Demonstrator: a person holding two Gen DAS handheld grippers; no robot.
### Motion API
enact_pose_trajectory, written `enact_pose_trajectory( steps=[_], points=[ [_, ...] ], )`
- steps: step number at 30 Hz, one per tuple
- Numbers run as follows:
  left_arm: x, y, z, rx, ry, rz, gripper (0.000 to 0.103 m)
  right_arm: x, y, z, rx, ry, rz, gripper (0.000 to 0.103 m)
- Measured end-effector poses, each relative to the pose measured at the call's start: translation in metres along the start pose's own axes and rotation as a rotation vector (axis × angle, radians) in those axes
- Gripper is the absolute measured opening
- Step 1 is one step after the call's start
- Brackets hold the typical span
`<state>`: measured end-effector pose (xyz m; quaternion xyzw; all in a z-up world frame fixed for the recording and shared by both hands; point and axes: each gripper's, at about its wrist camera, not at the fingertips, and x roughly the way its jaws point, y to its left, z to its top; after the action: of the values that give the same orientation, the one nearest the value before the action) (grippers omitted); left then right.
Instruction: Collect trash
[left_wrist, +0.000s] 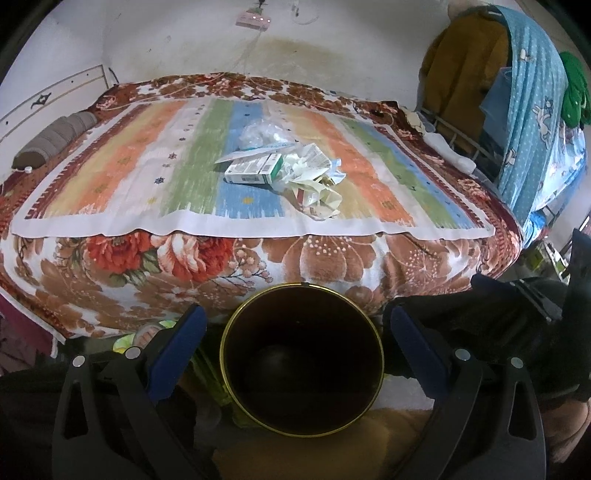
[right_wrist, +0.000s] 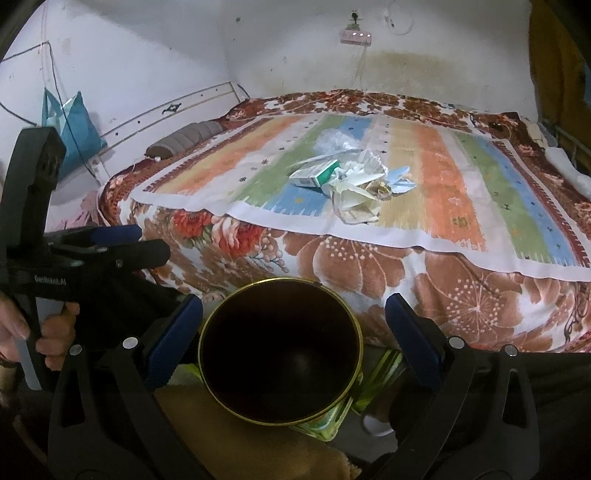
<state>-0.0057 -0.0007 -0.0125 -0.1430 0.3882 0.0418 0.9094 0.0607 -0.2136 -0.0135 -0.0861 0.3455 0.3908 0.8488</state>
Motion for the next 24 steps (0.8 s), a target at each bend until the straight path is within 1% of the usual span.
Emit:
enact_pose_trajectory(
  steps=[7,10,13,19,24],
  points=[
    [-0.0002,0.0026,0.0002,-0.023,-0.007,0.007,0.097,0.0011,-0.0012,-0.0001,0.008,0.001,0.023,0.094],
    [0.0011,0.0045,0.001,-0.036,-0.002,0.017,0.097,0.0008,-0.0012,0.0001,0.006,-0.001,0.016,0.094],
    [0.0008,0.0063,0.0015,-0.048,-0.002,0.01,0.097,0.0008,-0.0018,0.0001,0.013,-0.002,0.012,0.094],
    [0.0022,0.0046,0.0001,-0.032,-0.005,0.025,0.097,-0.0004,-0.0021,0.001,0.017,-0.005,0.022,0.094],
    [0.0009,0.0056,0.0005,-0.035,-0.006,0.021,0.097,-0.0007,-0.0045,0.0014,0.029,-0.007,0.023,0.094]
  ],
)
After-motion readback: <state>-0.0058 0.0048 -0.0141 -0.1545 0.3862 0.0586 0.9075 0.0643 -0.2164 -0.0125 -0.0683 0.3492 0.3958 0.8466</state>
